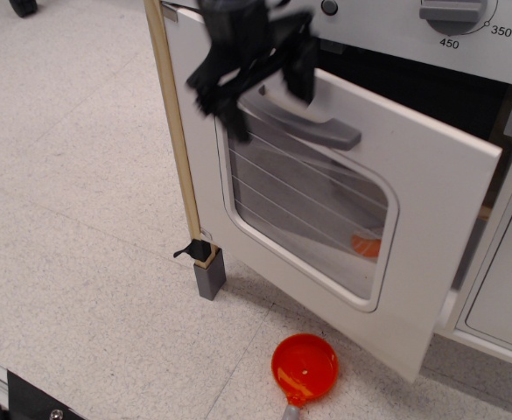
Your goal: Open oven
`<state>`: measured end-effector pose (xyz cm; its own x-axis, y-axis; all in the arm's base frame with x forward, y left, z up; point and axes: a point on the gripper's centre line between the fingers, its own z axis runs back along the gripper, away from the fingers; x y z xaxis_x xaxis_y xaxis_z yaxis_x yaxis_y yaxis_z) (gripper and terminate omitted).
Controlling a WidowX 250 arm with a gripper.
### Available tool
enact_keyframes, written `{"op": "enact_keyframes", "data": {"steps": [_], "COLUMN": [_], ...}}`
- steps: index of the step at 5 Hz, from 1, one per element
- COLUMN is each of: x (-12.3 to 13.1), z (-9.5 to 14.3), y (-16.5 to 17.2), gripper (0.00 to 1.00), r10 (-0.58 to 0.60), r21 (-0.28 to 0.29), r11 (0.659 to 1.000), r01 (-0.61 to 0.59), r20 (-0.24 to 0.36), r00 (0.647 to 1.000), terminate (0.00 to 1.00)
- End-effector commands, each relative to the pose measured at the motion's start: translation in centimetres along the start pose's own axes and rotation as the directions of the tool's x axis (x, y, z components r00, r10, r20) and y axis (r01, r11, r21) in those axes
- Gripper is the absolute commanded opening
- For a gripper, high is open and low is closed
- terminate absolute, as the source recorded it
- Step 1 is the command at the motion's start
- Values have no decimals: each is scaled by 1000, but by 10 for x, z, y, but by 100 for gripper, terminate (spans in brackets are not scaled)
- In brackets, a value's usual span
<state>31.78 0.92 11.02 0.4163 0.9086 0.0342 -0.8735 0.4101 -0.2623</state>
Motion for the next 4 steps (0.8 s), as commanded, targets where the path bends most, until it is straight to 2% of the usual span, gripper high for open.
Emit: {"op": "enact_keyframes", "data": {"steps": [1, 2, 3, 4], "x": [1, 6, 6, -1], "z": [32, 20, 9, -6], "y": [-33, -45, -52, -56], "gripper": [100, 100, 100, 100], "r10": [85, 152, 187, 197], "r21": [-161, -192, -208, -169], "r11": [983, 969, 959, 965], "r01": [-89, -159, -190, -202], "r20": [-30, -50, -34, -47], "r00": [996, 987, 982, 979], "terminate": [0, 0, 0, 0]}}
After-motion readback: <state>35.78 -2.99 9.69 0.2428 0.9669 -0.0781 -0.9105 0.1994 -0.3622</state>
